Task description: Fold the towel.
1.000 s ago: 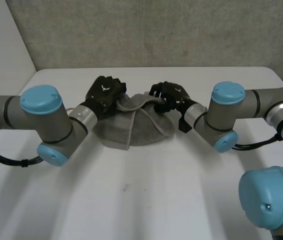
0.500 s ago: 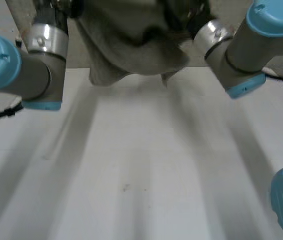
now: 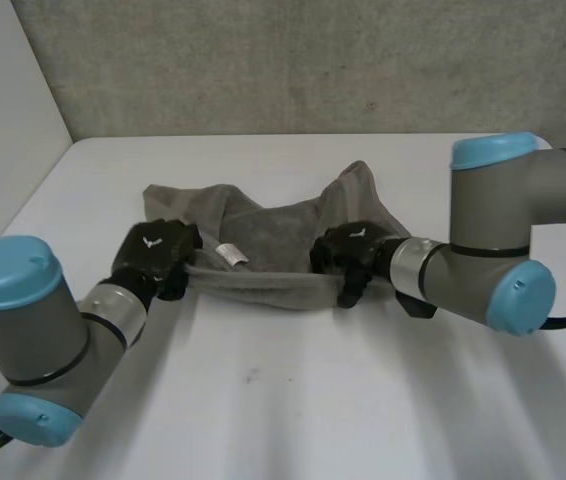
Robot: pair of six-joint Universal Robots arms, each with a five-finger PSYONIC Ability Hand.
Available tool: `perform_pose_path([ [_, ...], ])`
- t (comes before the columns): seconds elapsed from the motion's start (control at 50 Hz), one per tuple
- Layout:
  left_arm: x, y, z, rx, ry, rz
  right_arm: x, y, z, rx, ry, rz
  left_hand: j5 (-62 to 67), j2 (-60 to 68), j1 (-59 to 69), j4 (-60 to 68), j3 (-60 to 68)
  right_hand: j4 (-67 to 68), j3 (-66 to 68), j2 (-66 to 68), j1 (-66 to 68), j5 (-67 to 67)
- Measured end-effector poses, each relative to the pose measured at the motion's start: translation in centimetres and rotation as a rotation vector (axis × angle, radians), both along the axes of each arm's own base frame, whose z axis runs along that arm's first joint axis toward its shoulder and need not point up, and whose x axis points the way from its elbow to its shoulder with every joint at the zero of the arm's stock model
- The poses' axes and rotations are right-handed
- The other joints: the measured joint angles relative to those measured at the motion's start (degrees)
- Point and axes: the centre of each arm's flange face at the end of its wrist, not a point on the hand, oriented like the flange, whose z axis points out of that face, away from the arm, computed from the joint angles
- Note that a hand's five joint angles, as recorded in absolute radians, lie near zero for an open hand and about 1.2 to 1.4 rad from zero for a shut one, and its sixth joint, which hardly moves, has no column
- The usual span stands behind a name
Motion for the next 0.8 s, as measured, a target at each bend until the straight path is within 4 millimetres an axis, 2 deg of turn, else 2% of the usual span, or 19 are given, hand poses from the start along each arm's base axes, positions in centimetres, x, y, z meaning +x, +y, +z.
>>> perform_pose_path([
  [0.02,0.1,0.0,0.5,-0.012,0.006,0.002,-0.3,-0.1,0.2,-0.008,-0.023,-0.019,0.0,0.0,0.0,0.0,0.0,-5.21,-5.73,-5.47,-7.66,-7.04],
  [0.08,0.2,0.2,2.1,-0.054,0.027,0.005,-1.3,-0.4,1.1,-0.026,-0.096,-0.078,0.0,0.0,0.0,0.0,0.0,-12.04,-12.08,-12.14,-15.91,-14.18],
  [0.18,0.2,0.4,4.5,-0.116,0.058,0.001,-2.8,-0.2,1.3,0.001,-0.156,-0.143,0.0,0.0,0.0,0.0,0.0,-16.43,-16.32,-15.78,-20.65,-18.76],
  [0.26,0.0,0.6,5.8,-0.142,0.094,-0.003,-3.5,0.6,0.4,0.072,-0.174,-0.177,0.0,0.0,0.0,0.0,0.0,-17.84,-17.66,-17.25,-22.28,-20.11],
  [0.48,-0.3,0.4,6.9,-0.112,0.16,0.0,-3.6,1.9,-2.4,0.212,-0.206,-0.214,0.11,0.0,0.0,0.0,0.0,-21.96,-22.12,-21.49,-27.05,-24.29],
  [0.62,-0.2,0.2,7.2,-0.096,0.173,0.008,-3.1,1.0,-3.6,0.196,-0.259,-0.225,0.11,0.01,0.0,0.0,0.0,-19.63,-19.56,-19.39,-23.57,-21.91],
  [0.8,0.0,0.1,7.9,-0.082,0.225,0.02,-2.2,-1.5,-5.7,0.129,-0.309,-0.27,0.11,0.01,0.0,0.01,0.0,-11.09,-11.12,-10.9,-14.04,-13.99],
])
